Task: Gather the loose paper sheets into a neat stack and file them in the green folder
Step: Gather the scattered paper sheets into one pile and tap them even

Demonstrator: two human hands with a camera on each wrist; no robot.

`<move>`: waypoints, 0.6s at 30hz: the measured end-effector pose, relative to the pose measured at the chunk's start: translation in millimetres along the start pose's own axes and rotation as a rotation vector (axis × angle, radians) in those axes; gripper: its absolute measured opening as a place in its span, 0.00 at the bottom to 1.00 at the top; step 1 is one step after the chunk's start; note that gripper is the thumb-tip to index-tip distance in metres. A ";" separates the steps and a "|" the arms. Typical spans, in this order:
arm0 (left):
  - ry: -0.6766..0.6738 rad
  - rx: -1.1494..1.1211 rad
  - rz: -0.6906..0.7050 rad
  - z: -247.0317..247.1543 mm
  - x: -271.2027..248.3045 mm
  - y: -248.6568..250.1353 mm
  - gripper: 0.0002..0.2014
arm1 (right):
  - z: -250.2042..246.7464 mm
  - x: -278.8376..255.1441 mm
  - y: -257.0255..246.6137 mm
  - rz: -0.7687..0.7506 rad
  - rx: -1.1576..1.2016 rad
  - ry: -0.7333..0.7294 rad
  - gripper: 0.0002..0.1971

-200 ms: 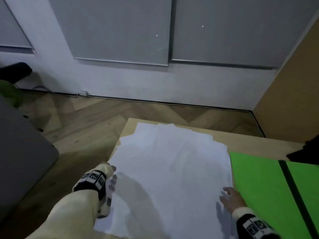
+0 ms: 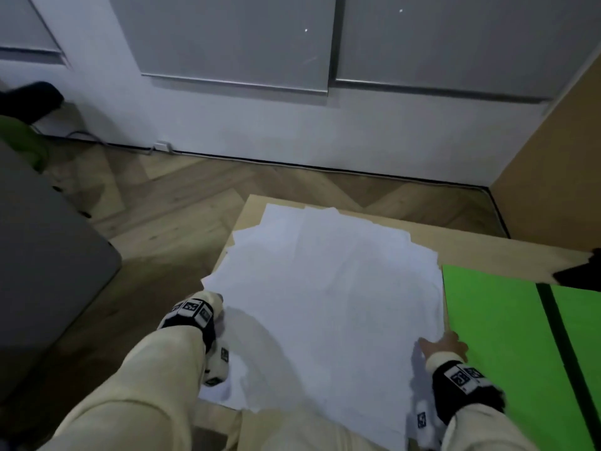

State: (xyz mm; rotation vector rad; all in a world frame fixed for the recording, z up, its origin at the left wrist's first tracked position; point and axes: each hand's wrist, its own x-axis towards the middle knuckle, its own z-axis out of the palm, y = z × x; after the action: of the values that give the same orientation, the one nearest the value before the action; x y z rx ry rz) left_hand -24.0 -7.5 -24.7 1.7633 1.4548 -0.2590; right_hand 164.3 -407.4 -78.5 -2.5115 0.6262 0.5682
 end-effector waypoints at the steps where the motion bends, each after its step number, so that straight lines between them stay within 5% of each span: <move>1: -0.033 -0.052 -0.057 3.1 8.1 -5.0 0.21 | 1.5 -1.6 -2.4 0.043 0.029 0.017 0.32; 4: -0.032 0.234 0.009 15.5 -0.3 -8.2 0.19 | 2.9 -1.4 -11.9 0.115 0.120 0.036 0.38; 9: -0.072 0.145 -0.088 31.2 26.7 -2.3 0.18 | 13.8 4.1 -12.6 0.055 0.274 0.035 0.41; 12: 0.096 0.129 -0.249 46.3 43.9 -2.7 0.34 | 15.8 10.8 -13.8 -0.012 0.305 0.045 0.34; 14: 0.285 0.056 -0.364 49.1 39.2 6.8 0.34 | 13.7 13.1 -17.8 -0.032 0.303 0.077 0.28; 18: 0.308 0.049 -0.409 43.3 40.5 8.1 0.32 | 17.7 16.5 -23.3 -0.085 0.328 0.088 0.26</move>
State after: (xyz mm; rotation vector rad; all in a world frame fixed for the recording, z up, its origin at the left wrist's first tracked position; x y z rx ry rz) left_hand 10.0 -8.1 -73.9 1.5783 2.0471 -0.2406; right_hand 185.1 -385.0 -92.5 -2.2488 0.5880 0.2973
